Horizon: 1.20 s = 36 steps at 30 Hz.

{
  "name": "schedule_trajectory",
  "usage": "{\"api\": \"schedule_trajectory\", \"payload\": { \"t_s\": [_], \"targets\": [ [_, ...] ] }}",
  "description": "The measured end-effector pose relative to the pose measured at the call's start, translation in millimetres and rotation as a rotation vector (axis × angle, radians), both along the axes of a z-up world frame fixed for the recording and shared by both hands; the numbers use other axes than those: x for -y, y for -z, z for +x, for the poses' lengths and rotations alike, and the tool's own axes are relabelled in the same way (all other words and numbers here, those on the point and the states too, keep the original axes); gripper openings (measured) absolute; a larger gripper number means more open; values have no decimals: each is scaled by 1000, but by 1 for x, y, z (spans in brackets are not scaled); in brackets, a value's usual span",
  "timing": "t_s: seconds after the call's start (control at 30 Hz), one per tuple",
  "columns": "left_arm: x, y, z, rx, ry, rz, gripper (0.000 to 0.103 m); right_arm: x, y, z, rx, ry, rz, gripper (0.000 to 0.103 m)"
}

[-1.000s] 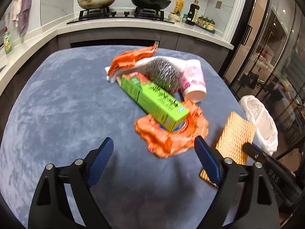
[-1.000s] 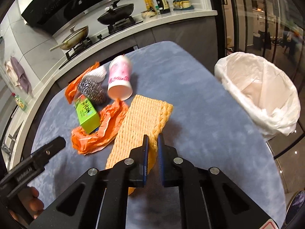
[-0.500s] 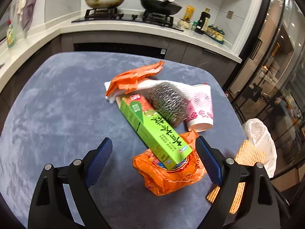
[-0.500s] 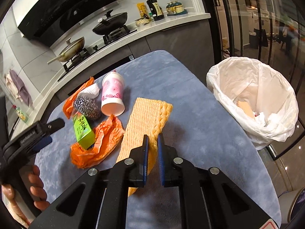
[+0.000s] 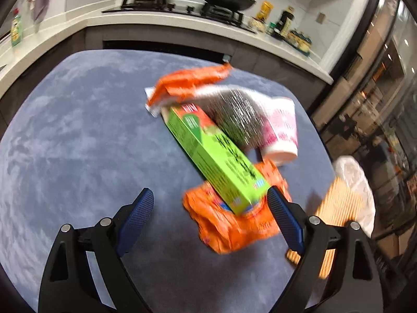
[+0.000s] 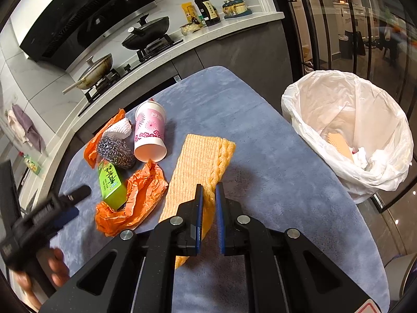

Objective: Collect trash
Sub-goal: 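Grasp the second orange foam net with the right tool, then grasp the orange printed wrapper with the left tool while the right tool holds the net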

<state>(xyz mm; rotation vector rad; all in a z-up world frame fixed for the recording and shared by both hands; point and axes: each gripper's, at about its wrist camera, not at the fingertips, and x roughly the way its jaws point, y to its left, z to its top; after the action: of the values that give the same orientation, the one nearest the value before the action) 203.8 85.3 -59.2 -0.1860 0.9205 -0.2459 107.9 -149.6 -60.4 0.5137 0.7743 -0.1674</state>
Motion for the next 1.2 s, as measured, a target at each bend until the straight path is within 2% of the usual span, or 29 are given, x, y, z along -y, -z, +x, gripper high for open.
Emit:
{"api": "schedule_trajectory", "payload": {
  "t_s": [0.1,0.17,0.23,0.3,0.43,0.5,0.53,0.57,0.87,1.2],
  "targets": [
    [9,15,-4,-36,33,3,78,0,0,0,-2,-2,2,9],
    [13,22,-3,-63,46,-4,64,-2,-1,-1,-3,-4,3,9],
    [15,28,-1,-89,55,-15,56,-2,-1,-2,-2,-6,5,10],
    [15,30,-2,-94,46,-17,52,-2,-1,-3,-3,-7,7,10],
    [16,27,-9,-82,67,0,28,-2,-1,-5,-2,-12,10,10],
    [17,24,-14,-79,87,0,25,-3,-3,-7,2,-14,12,10],
    [16,22,-18,-76,91,4,19,-3,-4,-8,3,-14,13,10],
    [15,22,-21,-74,94,9,6,-3,-5,-10,7,-14,14,10],
    [9,4,-54,-48,137,18,6,0,-24,-27,53,-8,5,10],
    [29,-46,-82,64,181,10,6,15,-54,-54,124,26,-22,9]
  ]
}}
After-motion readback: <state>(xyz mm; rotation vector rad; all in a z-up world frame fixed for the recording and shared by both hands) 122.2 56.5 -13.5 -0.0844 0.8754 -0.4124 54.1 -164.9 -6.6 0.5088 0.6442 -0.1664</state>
